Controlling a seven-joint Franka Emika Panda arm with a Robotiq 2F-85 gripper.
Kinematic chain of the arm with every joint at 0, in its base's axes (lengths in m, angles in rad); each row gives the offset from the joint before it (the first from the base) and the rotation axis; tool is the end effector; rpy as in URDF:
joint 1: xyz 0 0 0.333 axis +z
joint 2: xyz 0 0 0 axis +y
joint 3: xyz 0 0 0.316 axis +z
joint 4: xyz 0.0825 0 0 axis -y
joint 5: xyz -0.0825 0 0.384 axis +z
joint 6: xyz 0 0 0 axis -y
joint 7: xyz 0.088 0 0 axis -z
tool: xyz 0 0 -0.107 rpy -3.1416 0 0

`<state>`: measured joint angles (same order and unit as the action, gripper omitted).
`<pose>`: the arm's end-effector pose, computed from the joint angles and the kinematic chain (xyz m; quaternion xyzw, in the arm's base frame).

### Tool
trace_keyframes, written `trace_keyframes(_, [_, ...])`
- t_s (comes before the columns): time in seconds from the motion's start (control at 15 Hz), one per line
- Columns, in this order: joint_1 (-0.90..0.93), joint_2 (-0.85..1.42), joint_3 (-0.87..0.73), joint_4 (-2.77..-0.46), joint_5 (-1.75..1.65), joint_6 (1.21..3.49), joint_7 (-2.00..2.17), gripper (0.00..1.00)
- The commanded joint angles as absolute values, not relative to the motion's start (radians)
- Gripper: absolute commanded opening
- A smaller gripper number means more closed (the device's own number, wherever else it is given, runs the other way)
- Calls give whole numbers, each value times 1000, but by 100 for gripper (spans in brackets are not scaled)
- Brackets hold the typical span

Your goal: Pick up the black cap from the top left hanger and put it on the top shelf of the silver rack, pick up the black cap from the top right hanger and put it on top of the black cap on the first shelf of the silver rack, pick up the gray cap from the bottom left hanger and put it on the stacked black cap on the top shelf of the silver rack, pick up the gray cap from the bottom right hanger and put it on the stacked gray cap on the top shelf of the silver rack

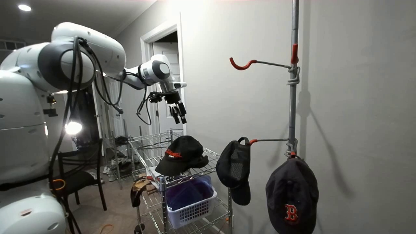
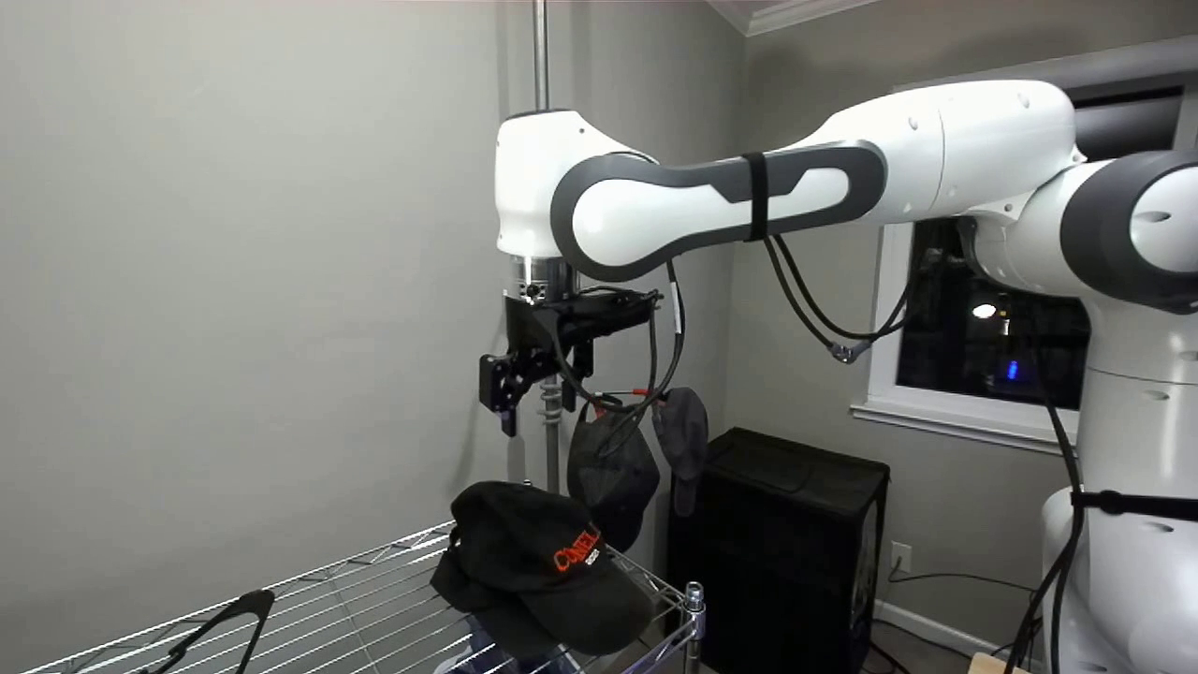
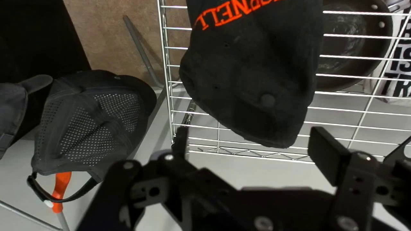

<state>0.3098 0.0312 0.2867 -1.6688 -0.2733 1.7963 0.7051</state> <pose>0.4954 0.3060 0.5842 0.9899 -0.0301 0.1171 0.0739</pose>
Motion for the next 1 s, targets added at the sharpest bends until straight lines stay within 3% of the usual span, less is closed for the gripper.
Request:
trace_keyframes(0.0, [274,-71,255,-1752,-218,1818,611,100])
trace_keyframes(0.93, [103,-425,106,-2276,-109,2183,412,100])
